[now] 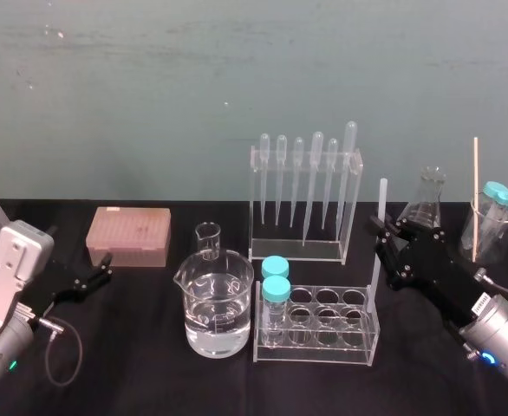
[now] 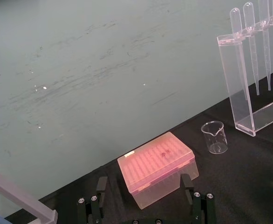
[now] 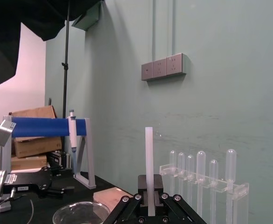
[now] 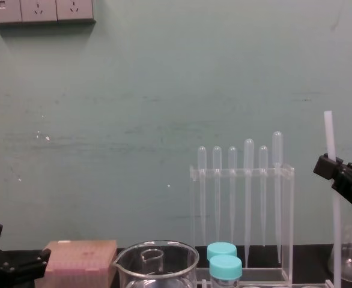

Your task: Pick up the stirring rod with one hand, then place it down.

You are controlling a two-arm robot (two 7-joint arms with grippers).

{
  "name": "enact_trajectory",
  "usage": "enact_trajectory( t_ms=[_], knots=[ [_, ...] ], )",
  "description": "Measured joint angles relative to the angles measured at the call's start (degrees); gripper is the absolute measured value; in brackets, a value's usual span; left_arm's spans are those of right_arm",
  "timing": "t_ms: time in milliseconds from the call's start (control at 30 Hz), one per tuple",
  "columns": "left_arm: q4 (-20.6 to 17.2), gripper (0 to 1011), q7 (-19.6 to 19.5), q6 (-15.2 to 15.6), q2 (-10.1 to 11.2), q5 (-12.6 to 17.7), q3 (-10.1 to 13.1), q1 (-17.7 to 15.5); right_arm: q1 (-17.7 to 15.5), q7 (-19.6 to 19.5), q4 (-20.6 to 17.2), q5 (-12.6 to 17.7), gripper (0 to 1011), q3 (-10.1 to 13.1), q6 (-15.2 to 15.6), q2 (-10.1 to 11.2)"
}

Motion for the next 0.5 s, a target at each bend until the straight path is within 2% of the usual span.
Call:
enact_trajectory(
  t_ms=[500],
  knots=[
    [0.0,1000,0.0,0.0,0.0,0.0,0.0,0.0,0.0,0.0,0.0,0.0,74,0.0,0.0,0.0]
  ],
)
